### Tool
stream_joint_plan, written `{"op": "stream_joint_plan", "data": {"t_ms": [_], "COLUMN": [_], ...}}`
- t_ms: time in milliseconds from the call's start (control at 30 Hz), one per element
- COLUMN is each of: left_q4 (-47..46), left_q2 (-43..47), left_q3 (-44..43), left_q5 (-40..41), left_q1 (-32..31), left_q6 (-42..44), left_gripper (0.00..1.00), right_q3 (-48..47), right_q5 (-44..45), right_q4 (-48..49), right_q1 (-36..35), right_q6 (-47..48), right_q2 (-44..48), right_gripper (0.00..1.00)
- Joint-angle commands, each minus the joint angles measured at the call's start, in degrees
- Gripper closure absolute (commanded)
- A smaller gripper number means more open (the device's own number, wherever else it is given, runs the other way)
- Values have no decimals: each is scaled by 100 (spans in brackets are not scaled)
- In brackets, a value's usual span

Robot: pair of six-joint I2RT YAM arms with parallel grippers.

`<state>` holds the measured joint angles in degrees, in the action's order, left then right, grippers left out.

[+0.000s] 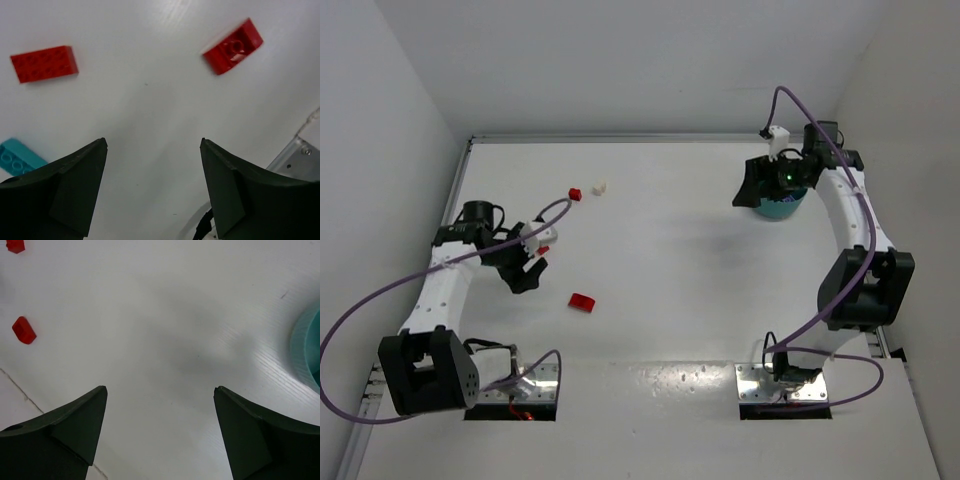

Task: Sort the legos into containers by color

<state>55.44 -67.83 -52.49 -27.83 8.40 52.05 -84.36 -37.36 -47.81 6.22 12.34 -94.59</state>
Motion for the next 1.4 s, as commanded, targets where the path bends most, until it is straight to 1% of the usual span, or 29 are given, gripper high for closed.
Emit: {"op": "stream_joint_plan", "data": {"t_ms": [0, 100, 133, 233, 267, 300, 333, 367, 433, 467, 500, 567, 600, 633, 667, 700, 733, 767, 800, 933, 1033, 1100, 1300, 1367], "left_q4": [609, 285, 283, 230, 126, 55, -172, -418, -980, -982, -1087, -1394, -1483, -1605, -1894, -1957, -2010, -2011, -2011, -1958, -1783, -1782, -1713, -1625], "left_q2": [437, 569, 569, 236, 175, 122, 121, 121, 121, -18, -72, -142, -142, -142, -142, -203, -300, -362, -423, -1028, -1670, -1864, -2497, -2690], "left_q3": [230, 441, 502, 555, 556, 616, 617, 687, 687, 627, 478, 337, 266, 205, 204, 204, 152, 151, 82, -348, -709, -991, -1281, -1334], "left_q5": [-907, -1101, -1162, -1216, -1216, -1216, -1216, -1033, -847, -846, -672, -338, 37, 337, 714, 1379, 1595, 1693, 1694, 1746, 1554, 1360, 1281, 1062], "left_q1": [-303, -690, -952, -1314, -1567, -1692, -1806, -1964, -1965, -1678, -1527, -1159, -722, -509, -332, 9, 212, 449, 956, 1829, 2182, 2183, 2183, 2183], "left_q6": [1859, 1792, 1791, 1791, 1739, 1686, 1520, 1223, 546, 351, 141, -595, -809, -1063, -1535, -1618, -1619, -1619, -1619, -1444, -1322, -1320, -1075, -1004], "left_gripper": [20, 20, 22, 22, 23, 23, 23, 24, 24, 26, 26, 27, 27, 27, 27, 27, 27, 27, 27, 24, 23, 21, 18, 17], "right_q3": [33, 33, -19, -19, -19, -19, 33, 33, 33, -28, -28, 33, 33, 86, 86, 86, 86, 86, 86, -28, -28, -80, -81, -29], "right_q5": [-430, -491, -491, -491, -491, -491, -491, -491, -430, -430, -360, -307, -307, -307, -307, -307, -307, -367, -420, -474, -526, -526, -526, -474], "right_q4": [-114, -289, -290, -360, -360, -360, -413, -413, -527, -527, -527, -527, -527, -527, -527, -527, -527, -475, -475, -422, -422, -422, -422, -422], "right_q1": [-24, -24, -24, -24, -24, -24, -24, -24, -24, -24, -24, -24, -24, -24, -24, -24, -24, -24, -24, -24, -24, -76, -77, -77], "right_q6": [225, 278, 278, 331, 331, 331, 331, 331, 383, 383, 462, 515, 515, 515, 515, 515, 515, 515, 463, 401, 401, 401, 348, 348], "right_q2": [-77, -191, -192, -245, -245, -245, -245, -245, -245, -245, -184, -130, -130, -78, -78, -78, -156, -157, -235, -376, -429, -429, -482, -482], "right_gripper": [13, 14, 14, 14, 14, 16, 16, 16, 16, 16, 16, 16, 16, 16, 16, 16, 16, 16, 16, 16, 16, 16, 16, 16]}}
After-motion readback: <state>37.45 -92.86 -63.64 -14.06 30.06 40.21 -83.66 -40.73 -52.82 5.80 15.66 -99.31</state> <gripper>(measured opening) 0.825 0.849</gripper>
